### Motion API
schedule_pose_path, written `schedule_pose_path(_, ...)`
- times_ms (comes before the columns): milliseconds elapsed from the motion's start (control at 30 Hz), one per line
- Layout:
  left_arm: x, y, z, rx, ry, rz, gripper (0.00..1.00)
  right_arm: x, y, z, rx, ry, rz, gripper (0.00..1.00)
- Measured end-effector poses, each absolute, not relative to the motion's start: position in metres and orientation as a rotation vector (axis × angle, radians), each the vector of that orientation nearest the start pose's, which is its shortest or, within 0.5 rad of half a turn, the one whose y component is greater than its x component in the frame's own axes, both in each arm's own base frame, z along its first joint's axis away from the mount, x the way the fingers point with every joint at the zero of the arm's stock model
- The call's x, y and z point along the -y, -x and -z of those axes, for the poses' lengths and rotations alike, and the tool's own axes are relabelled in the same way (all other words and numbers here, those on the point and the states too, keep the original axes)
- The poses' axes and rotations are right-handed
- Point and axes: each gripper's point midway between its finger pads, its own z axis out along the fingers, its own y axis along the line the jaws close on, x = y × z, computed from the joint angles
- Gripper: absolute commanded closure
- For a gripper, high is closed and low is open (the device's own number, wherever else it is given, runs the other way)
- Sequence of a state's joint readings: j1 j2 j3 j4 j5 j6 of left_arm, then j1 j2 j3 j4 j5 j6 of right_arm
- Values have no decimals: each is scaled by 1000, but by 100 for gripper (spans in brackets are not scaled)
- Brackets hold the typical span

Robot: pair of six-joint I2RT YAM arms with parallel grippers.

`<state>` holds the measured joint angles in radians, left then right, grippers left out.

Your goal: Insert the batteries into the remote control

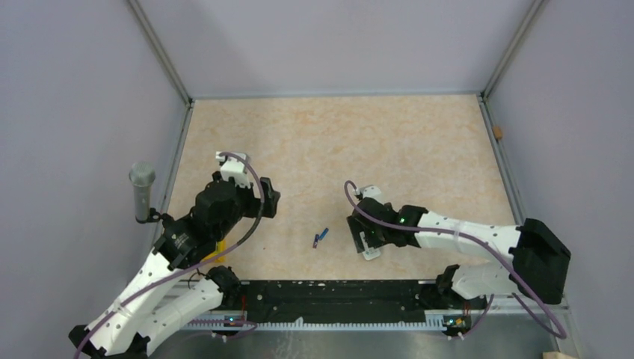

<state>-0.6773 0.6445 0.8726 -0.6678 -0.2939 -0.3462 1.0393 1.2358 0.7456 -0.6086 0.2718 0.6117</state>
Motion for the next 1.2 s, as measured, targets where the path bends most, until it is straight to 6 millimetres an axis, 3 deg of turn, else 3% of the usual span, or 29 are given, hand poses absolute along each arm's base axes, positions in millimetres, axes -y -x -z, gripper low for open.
schedule_pose_path(333,119,-209,-250,-1988,-138,370,1,-212,-145,-34,-2623,463,-152,25)
schedule_pose_path(767,121,-207,-250,-1985,-145,384,1,-212,-142,-21,-2634,451,-101,36)
schedule_pose_path(900,122,-208,-249,-1990,-148,384,1,-210,-143,-18,-2632,450,-75,49)
schedule_pose_path(1033,122,-208,-248,-1994,-149,383,1,-211,-143,-17,-2622,452,-61,75)
schedule_pose_path(1200,124,-208,-247,-2002,-148,393,1,-212,-142,-18,-2610,449,-57,98)
